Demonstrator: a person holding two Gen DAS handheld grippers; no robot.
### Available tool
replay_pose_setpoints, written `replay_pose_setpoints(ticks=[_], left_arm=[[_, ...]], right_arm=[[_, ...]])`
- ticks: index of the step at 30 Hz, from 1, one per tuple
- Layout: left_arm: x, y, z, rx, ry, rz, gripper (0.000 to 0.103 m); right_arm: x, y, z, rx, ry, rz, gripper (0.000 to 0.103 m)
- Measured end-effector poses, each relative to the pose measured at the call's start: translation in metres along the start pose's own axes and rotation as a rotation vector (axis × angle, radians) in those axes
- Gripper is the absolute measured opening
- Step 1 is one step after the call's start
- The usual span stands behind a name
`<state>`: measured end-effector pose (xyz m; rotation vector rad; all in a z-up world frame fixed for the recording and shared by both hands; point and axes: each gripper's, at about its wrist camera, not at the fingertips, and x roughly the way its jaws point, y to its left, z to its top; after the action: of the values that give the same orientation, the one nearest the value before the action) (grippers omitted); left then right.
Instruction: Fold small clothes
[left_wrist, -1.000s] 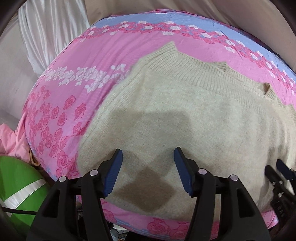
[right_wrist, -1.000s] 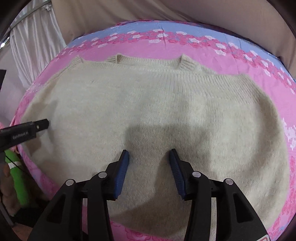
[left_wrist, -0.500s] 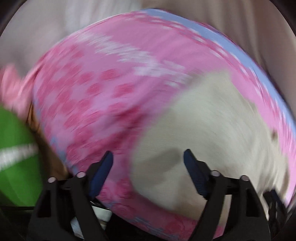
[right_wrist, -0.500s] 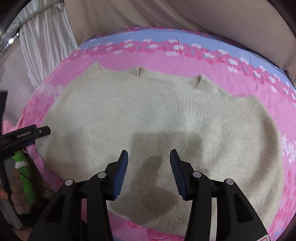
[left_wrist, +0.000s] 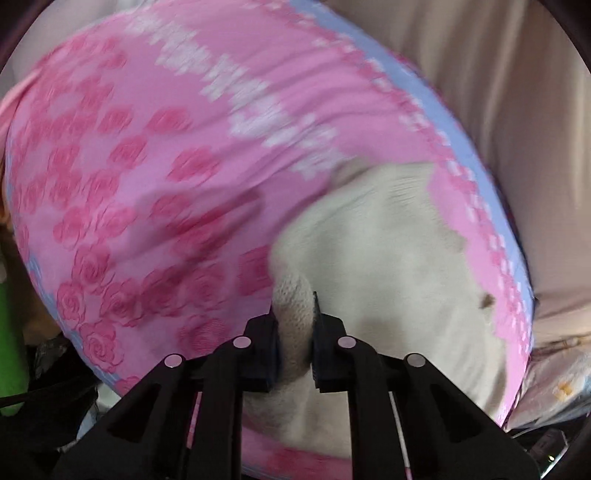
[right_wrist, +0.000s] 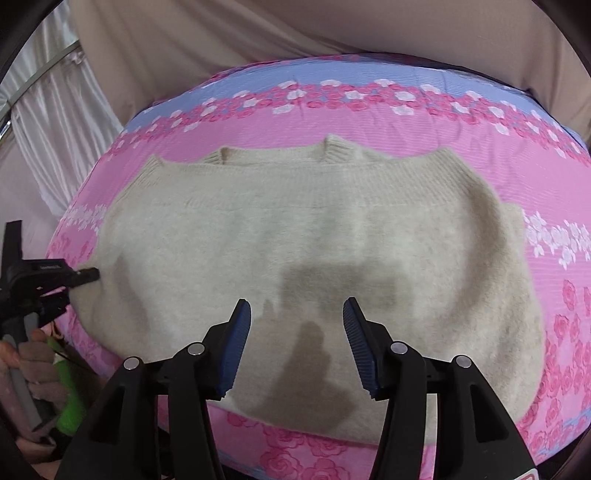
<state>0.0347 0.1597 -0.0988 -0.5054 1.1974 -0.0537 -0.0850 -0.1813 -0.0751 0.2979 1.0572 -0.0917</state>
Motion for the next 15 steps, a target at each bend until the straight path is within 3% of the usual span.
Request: replay_pose_setpoints(ticks=[4, 7, 15], left_arm=[[-0.019, -0.045, -0.004, 0.117, -0.044, -0.007, 0.011], [-0.027, -0.08, -0.015, 0.227, -0.059, 0.03, 0.011], [-0.041, -0.123, -0.043, 0.392, -0.064, 0.1, 0.011]], right_arm=[[-0.006, -0.016, -0.002, 0.04, -0.014, -0.002, 0.053], [-0.009, -0.024, -0.003, 0.064, -0.022, 0.007, 0.053], [-0.007, -0.037, -0.007, 0.11, -0.024, 0.025, 0.054]])
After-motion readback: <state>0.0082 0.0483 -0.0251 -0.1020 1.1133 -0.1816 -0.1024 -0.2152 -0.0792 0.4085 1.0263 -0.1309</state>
